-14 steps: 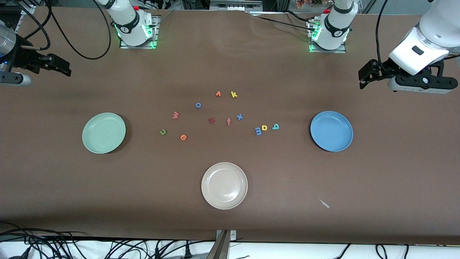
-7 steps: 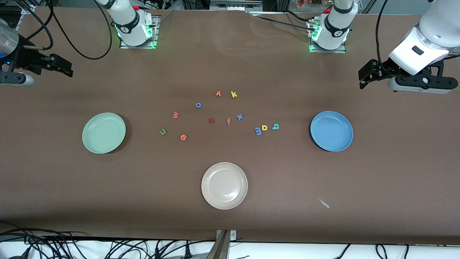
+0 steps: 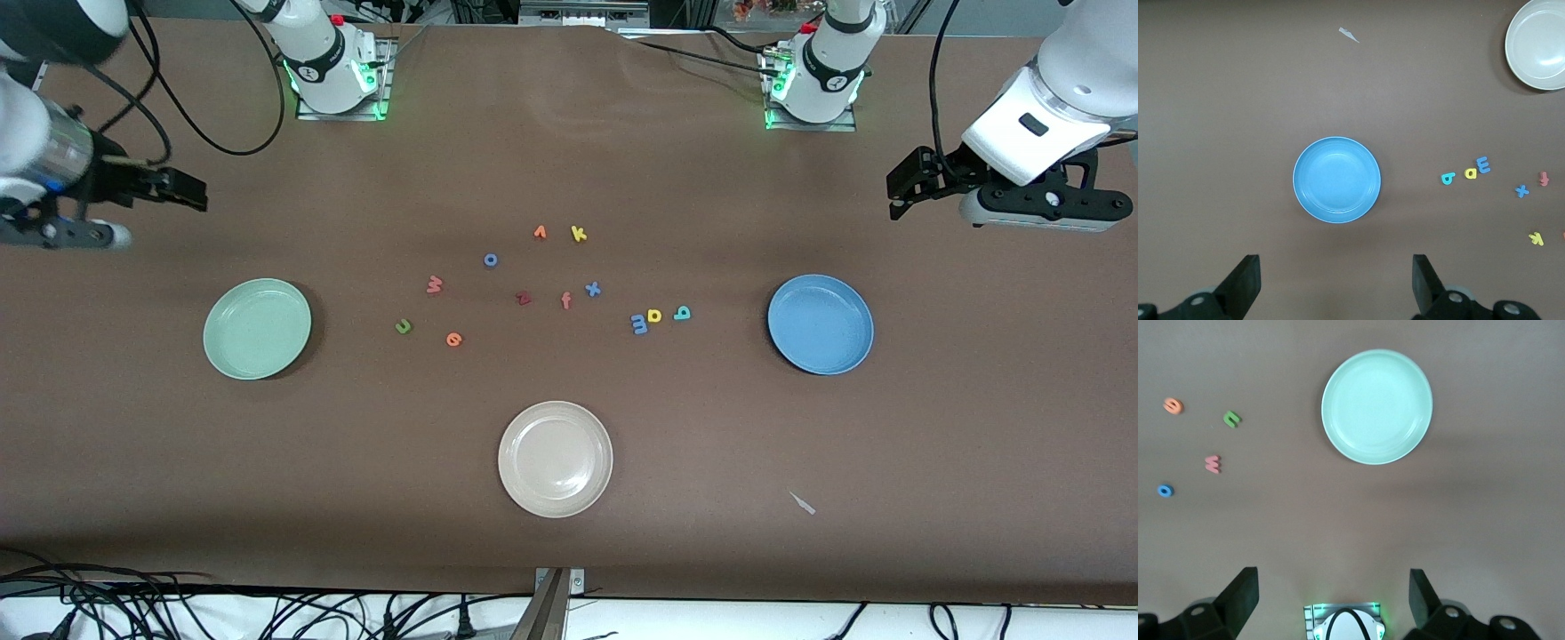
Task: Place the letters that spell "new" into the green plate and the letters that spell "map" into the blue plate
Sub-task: 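Move the right gripper over the green plate toward the letters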
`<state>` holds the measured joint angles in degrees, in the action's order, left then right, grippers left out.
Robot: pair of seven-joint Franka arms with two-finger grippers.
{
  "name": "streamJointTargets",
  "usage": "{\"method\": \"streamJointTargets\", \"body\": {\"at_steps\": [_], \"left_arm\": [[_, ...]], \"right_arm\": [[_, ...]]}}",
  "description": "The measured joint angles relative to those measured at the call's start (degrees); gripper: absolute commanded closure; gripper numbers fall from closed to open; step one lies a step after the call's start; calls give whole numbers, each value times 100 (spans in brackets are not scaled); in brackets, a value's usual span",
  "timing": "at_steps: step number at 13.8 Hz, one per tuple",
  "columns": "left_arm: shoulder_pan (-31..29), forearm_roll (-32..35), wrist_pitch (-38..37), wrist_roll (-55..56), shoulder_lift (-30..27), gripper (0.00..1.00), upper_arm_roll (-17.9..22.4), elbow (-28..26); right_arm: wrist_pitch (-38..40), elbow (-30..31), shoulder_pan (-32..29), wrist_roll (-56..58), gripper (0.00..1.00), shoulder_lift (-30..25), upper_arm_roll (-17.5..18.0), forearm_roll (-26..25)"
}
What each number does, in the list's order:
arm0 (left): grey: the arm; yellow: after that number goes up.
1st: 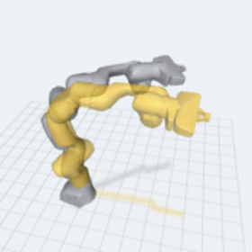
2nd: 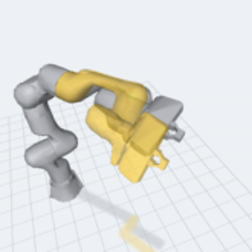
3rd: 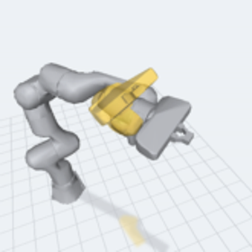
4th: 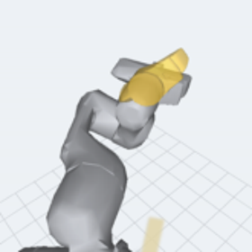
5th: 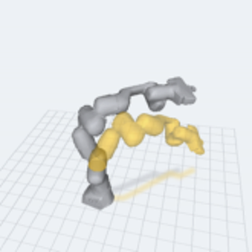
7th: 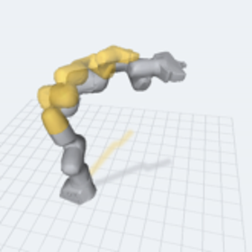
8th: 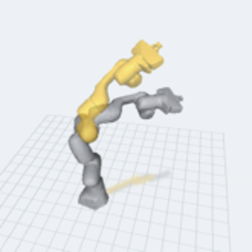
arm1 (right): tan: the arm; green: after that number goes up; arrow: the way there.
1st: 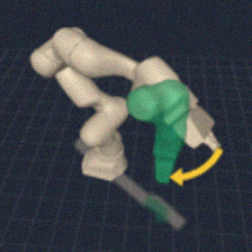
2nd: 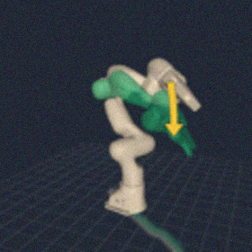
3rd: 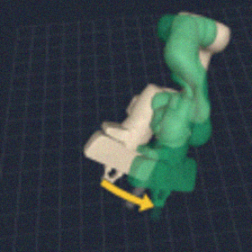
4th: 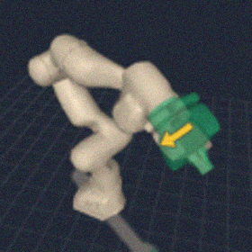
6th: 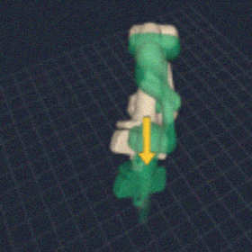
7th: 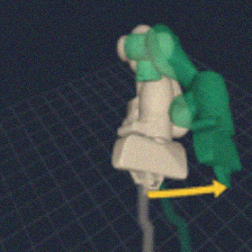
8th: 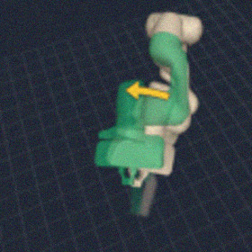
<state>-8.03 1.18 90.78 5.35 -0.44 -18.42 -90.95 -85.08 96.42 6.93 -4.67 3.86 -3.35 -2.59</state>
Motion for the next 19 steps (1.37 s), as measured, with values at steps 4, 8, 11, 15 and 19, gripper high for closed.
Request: {"method": "streamJointTargets", "body": {"at_steps": [4, 8, 11, 15, 19], "left_arm": [[0, 0, -4, 0, 0, 0, 0, 0], [0, 0, -5, 0, 0, 0, 0, 0], [0, 0, -6, 0, 1, 0, 0, 0], [0, 0, -7, 0, 0, 0, 0, 0], [0, 0, -29, 0, 0, 0, 0, 0]], "right_arm": [[0, -12, 82, -1, 0, 375, 8, 1], [-32, -12, 244, -1, 0, 441, 25, 4], [-230, 16, 374, -3, 0, 619, 37, 4], [-1129, 506, 400, -3, 0, 728, 117, 8], [-2597, 1381, 418, 42, 0, 776, 355, 28]]}}
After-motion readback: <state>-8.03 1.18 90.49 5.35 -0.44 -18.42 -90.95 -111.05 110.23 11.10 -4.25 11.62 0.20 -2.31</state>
